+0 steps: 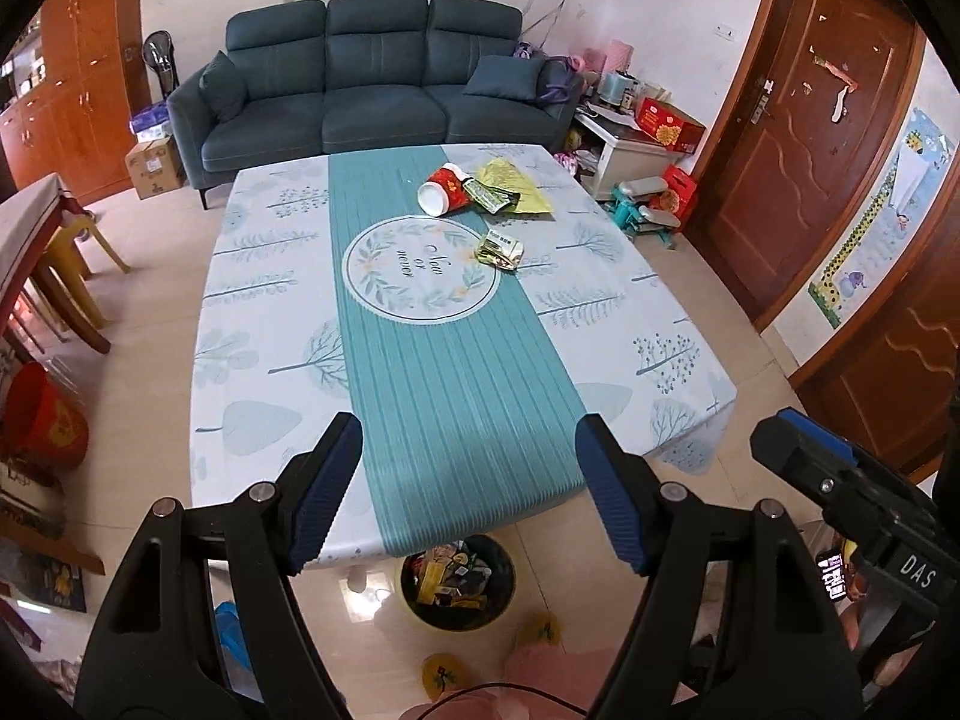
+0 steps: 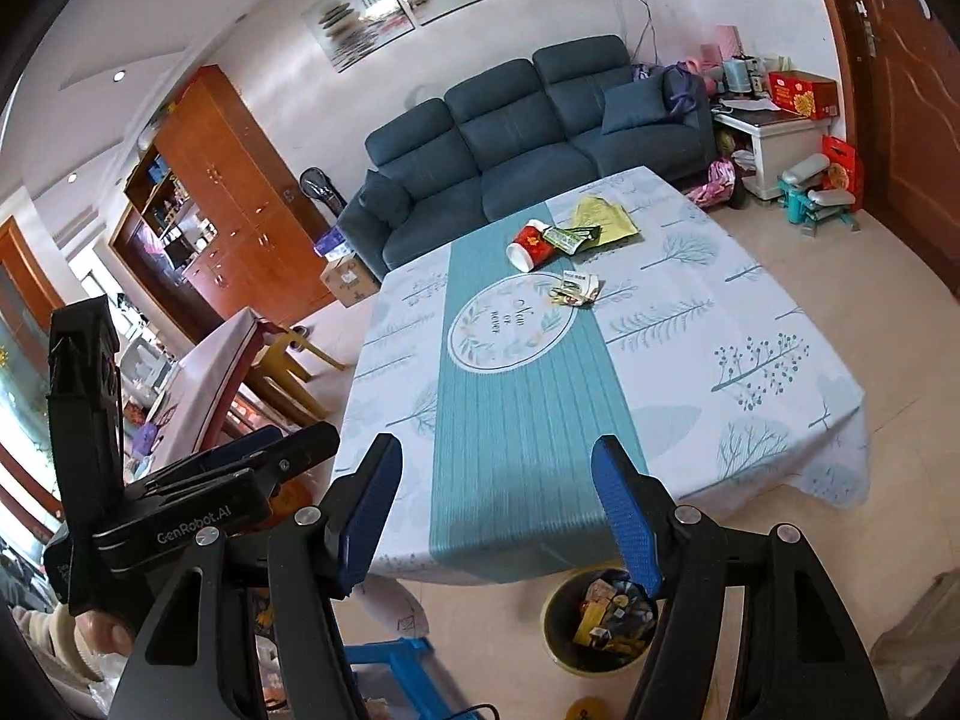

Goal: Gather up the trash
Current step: 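Raise both tools back over the table, then grasp the small green packet with the left gripper while the right grasps the green tube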

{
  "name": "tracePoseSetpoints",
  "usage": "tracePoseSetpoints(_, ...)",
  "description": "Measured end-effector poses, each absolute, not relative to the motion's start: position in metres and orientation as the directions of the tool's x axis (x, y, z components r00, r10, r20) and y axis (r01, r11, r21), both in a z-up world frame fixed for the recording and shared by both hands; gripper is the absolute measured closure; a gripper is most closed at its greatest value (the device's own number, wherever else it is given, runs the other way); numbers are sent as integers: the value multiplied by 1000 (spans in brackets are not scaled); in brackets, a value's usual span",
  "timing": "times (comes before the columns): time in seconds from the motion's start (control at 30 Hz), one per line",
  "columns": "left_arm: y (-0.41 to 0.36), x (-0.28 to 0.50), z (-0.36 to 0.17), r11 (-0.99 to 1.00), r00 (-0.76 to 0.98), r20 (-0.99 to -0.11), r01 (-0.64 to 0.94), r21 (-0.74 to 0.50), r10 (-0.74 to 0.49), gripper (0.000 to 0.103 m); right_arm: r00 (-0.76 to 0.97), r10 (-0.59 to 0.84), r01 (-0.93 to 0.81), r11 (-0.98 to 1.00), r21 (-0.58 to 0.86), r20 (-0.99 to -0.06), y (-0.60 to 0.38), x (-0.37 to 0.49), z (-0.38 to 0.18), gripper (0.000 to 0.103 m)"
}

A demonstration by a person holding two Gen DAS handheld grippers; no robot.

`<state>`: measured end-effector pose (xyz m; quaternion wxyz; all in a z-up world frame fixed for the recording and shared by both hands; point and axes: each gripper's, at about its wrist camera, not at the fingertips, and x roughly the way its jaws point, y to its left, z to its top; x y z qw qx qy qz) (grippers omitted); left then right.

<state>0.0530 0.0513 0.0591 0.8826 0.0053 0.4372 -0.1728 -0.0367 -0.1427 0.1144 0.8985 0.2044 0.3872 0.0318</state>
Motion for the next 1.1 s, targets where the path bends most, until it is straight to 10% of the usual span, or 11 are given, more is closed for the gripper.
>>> tracePoseSetpoints(1.1, -125, 427, -122, 945, 165, -964, -220, -241, -208, 32, 444, 390, -73, 913, 401, -807, -353, 391, -63, 44)
